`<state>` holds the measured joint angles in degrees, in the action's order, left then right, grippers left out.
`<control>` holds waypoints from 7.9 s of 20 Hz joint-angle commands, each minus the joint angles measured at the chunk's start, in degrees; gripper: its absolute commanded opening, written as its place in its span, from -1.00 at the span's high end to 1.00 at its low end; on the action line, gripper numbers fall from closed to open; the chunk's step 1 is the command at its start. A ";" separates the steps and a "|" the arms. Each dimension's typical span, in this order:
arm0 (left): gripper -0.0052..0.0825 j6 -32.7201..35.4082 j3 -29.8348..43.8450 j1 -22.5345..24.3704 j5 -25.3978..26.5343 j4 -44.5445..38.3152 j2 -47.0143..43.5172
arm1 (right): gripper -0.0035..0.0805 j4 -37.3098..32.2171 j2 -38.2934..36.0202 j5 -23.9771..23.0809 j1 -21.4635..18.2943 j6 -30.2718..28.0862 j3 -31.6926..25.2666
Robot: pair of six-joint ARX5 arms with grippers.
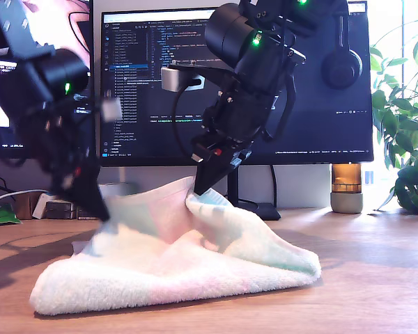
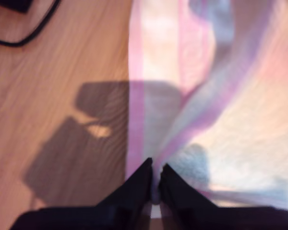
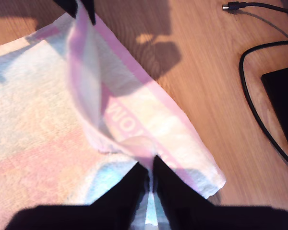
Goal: Fold the tea towel to a neat square and place it to the right
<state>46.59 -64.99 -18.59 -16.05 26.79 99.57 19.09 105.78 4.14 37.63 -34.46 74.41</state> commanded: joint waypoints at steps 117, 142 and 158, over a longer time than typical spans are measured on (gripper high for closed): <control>0.93 -47.67 46.93 -16.31 0.57 -30.80 -28.55 | 0.94 -5.79 4.22 -0.07 0.46 -2.99 3.08; 0.93 -55.12 46.86 -16.46 2.84 -18.62 -19.32 | 0.42 -5.11 4.07 -18.84 -0.98 -2.60 5.20; 0.93 -58.18 42.34 -14.88 11.56 -2.12 -19.32 | 0.39 23.32 3.78 25.11 -18.88 37.51 5.22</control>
<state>-11.46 -29.30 -34.09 -7.22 19.05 75.72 41.80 109.91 28.18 18.31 2.83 79.31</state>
